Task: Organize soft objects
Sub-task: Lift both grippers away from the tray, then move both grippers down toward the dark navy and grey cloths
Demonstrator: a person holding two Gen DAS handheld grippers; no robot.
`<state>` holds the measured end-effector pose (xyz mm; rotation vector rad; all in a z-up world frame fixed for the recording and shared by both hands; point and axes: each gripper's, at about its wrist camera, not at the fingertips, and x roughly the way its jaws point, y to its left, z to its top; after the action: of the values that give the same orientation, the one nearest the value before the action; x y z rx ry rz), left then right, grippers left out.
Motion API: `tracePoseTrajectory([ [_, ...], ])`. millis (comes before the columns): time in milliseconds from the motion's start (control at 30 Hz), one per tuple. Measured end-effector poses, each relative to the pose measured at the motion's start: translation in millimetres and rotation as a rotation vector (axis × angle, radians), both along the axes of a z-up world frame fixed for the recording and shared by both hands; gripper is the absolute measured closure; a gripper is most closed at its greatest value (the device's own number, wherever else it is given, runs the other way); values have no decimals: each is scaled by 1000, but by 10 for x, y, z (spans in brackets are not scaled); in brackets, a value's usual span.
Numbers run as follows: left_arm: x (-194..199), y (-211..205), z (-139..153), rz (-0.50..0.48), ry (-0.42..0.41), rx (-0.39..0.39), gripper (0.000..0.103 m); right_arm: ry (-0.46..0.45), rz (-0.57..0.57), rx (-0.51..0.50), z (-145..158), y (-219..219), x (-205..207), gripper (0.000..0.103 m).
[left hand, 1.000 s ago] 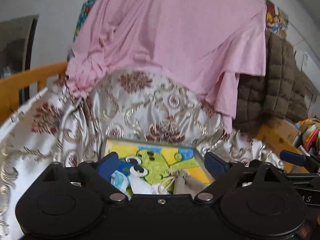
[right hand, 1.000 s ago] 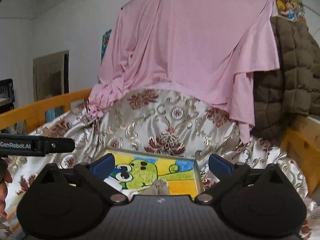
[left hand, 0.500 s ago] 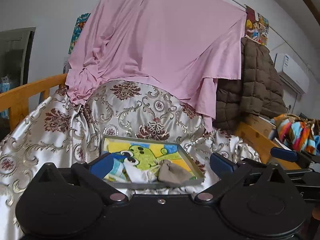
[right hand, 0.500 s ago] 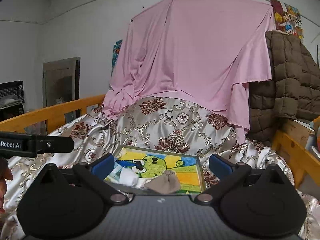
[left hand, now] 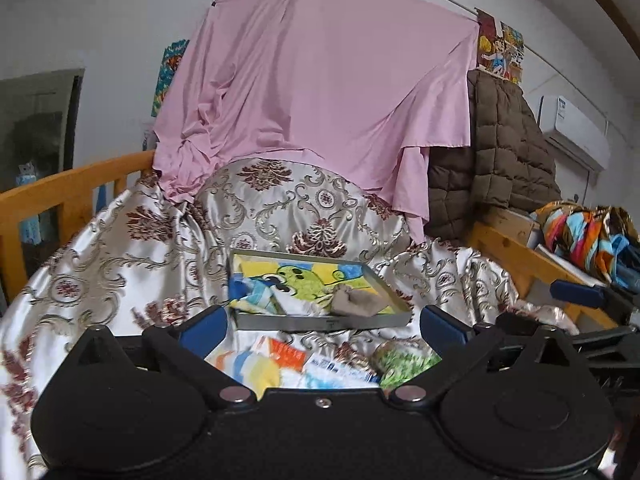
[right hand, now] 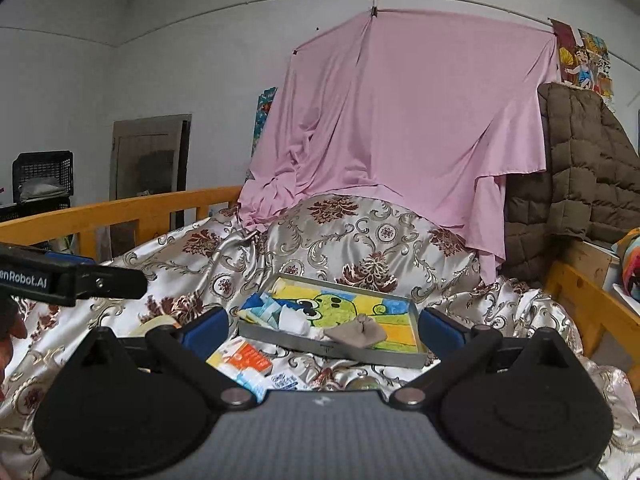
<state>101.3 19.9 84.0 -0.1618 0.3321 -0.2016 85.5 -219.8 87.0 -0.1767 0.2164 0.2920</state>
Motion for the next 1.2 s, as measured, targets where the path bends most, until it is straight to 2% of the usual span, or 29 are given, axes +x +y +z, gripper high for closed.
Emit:
tracePoseTrajectory([
  [433,-452,59,-312,-4,25,13,1,23,-36,-18,-259,87,-416,0],
  [633,-614,88,-494,-15,-2,22,1,52,-102,-43,-405,97,-484,0],
  [767,-669,91,-591,-27,0,46,1,99,-121,-24,-502,45,-481,0],
  [1000,-623,134,-725,-40,72,47,1,193,-154,2,-685,-40,-423,0],
  [1200,-547,128,-811,-44,137,48,1,326,-120,34,-915,-104,-317,0],
])
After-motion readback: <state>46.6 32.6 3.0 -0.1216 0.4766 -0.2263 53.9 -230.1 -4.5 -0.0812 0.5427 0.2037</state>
